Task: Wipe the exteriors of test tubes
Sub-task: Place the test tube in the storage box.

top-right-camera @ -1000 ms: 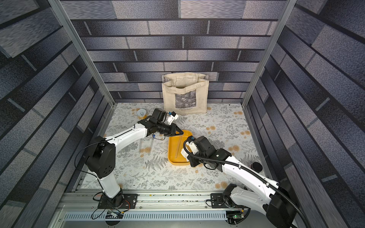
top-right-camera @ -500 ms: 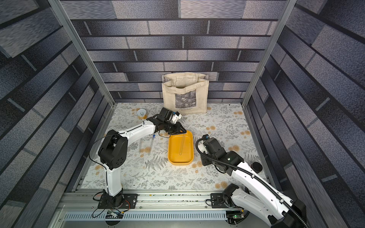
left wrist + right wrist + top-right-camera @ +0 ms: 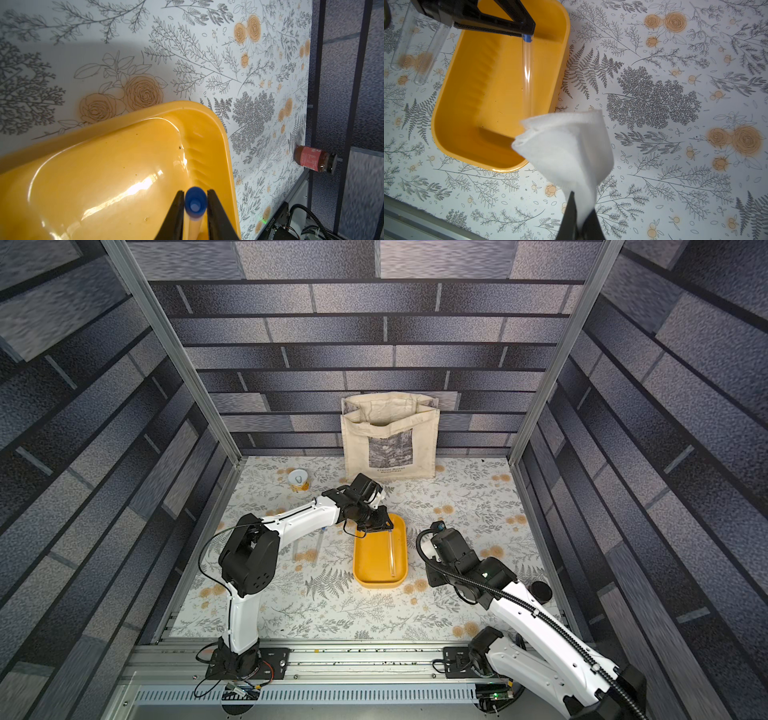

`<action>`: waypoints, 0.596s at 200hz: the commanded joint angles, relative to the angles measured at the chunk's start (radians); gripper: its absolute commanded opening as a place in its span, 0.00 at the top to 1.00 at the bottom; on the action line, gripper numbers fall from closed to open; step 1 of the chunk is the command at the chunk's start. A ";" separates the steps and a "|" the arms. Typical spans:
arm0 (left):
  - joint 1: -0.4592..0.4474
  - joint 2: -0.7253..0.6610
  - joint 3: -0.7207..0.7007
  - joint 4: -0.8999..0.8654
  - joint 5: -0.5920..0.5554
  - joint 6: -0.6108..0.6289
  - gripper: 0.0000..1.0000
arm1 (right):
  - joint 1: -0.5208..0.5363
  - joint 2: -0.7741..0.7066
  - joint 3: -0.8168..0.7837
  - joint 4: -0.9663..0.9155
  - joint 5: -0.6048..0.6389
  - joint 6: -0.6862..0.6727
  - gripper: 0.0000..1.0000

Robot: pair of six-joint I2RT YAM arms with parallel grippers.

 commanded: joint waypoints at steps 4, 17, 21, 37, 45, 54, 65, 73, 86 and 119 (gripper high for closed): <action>-0.015 0.033 0.017 -0.017 -0.036 -0.039 0.77 | -0.009 0.018 0.002 -0.001 -0.034 0.018 1.00; -0.019 0.038 0.018 -0.010 -0.035 -0.045 0.76 | -0.011 0.016 -0.002 0.003 -0.043 0.023 1.00; -0.021 0.038 0.016 -0.010 -0.035 -0.045 0.76 | -0.012 0.015 -0.003 0.003 -0.045 0.023 1.00; -0.021 0.030 0.014 -0.009 -0.041 -0.046 0.74 | -0.014 0.018 -0.005 0.002 -0.055 0.024 1.00; -0.021 0.020 0.009 -0.009 -0.045 -0.044 0.72 | -0.014 0.024 -0.004 0.004 -0.060 0.025 1.00; -0.021 0.005 -0.001 -0.010 -0.051 -0.038 0.71 | -0.017 0.032 -0.005 0.009 -0.074 0.024 1.00; -0.019 -0.025 -0.020 0.000 -0.059 -0.034 0.69 | -0.021 0.053 -0.006 0.018 -0.099 0.021 1.00; -0.020 -0.051 -0.037 0.008 -0.064 -0.030 0.66 | -0.025 0.070 -0.010 0.023 -0.118 0.023 1.00; -0.017 -0.102 -0.069 0.025 -0.071 -0.023 0.61 | -0.031 0.092 -0.013 0.035 -0.137 0.027 1.00; -0.008 -0.258 -0.152 0.028 -0.141 0.010 0.33 | -0.066 0.143 -0.021 0.068 -0.152 0.043 1.00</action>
